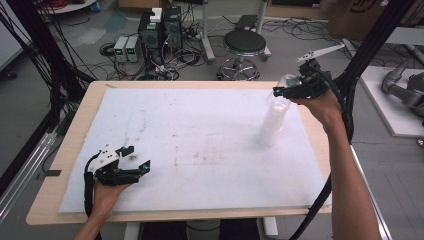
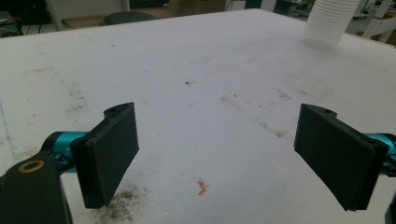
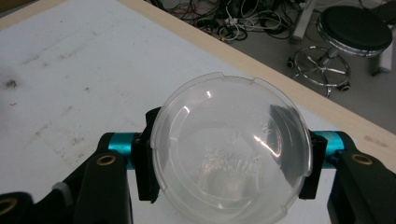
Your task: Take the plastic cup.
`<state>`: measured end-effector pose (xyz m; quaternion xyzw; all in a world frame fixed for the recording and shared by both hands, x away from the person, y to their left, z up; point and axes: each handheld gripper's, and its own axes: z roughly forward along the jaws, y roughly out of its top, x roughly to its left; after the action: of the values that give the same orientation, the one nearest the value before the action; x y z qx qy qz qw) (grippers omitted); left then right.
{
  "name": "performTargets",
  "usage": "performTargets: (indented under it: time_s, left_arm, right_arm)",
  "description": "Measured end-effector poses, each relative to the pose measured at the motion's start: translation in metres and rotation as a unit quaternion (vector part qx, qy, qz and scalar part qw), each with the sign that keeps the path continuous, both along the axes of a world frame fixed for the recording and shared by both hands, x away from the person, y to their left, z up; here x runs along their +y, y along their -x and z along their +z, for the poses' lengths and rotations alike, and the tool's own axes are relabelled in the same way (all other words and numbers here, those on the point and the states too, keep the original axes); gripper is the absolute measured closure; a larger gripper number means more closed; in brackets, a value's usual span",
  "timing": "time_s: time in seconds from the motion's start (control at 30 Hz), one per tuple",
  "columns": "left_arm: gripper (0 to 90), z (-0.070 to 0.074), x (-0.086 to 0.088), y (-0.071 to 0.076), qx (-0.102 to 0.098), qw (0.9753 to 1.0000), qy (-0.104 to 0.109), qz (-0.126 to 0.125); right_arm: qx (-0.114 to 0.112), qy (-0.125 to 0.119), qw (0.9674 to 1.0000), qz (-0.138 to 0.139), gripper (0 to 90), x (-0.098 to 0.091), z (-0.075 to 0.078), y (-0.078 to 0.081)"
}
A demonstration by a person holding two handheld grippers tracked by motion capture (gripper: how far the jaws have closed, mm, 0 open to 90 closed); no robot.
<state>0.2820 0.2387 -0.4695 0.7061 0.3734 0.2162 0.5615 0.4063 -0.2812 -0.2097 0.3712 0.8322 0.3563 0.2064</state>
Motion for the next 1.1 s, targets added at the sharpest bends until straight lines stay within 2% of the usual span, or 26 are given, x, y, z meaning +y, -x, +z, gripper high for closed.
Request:
performTargets:
  time_s: [0.2,0.33,0.4,0.6,0.73,0.93,1.1]
  left_arm:
    - [13.6,0.000,0.000,0.000,0.000,1.0000,0.003,-0.001]
    - [13.6,0.000,0.001,0.000,0.001,1.0000,0.006,-0.002]
    - [13.6,0.000,0.001,0.000,0.002,1.0000,0.007,-0.004]
    - [13.6,0.000,0.001,-0.001,0.002,1.0000,0.007,-0.005]
    - [13.6,0.000,0.000,0.000,-0.001,1.0000,0.002,-0.004]
    - [13.6,0.000,-0.001,0.002,-0.011,0.9999,-0.003,-0.007]
    - [13.6,0.000,0.001,0.000,-0.003,0.9999,0.006,-0.009]
  right_arm:
    - [-0.008,0.004,0.9999,0.006,40.7,0.004,0.014,0.006]
    - [-0.012,-0.001,0.9998,0.016,40.6,0.007,0.014,0.013]
    - [-0.016,-0.008,0.9994,0.031,40.7,0.008,0.009,0.019]
    - [-0.022,-0.025,0.9968,0.072,40.7,0.019,-0.012,0.040]
    - [-0.027,-0.045,0.9933,0.102,40.7,0.030,-0.028,0.054]
    - [-0.051,-0.082,0.9852,0.142,40.7,0.048,-0.058,0.074]
    - [-0.060,-0.117,0.9785,0.159,40.7,0.058,-0.088,0.086]
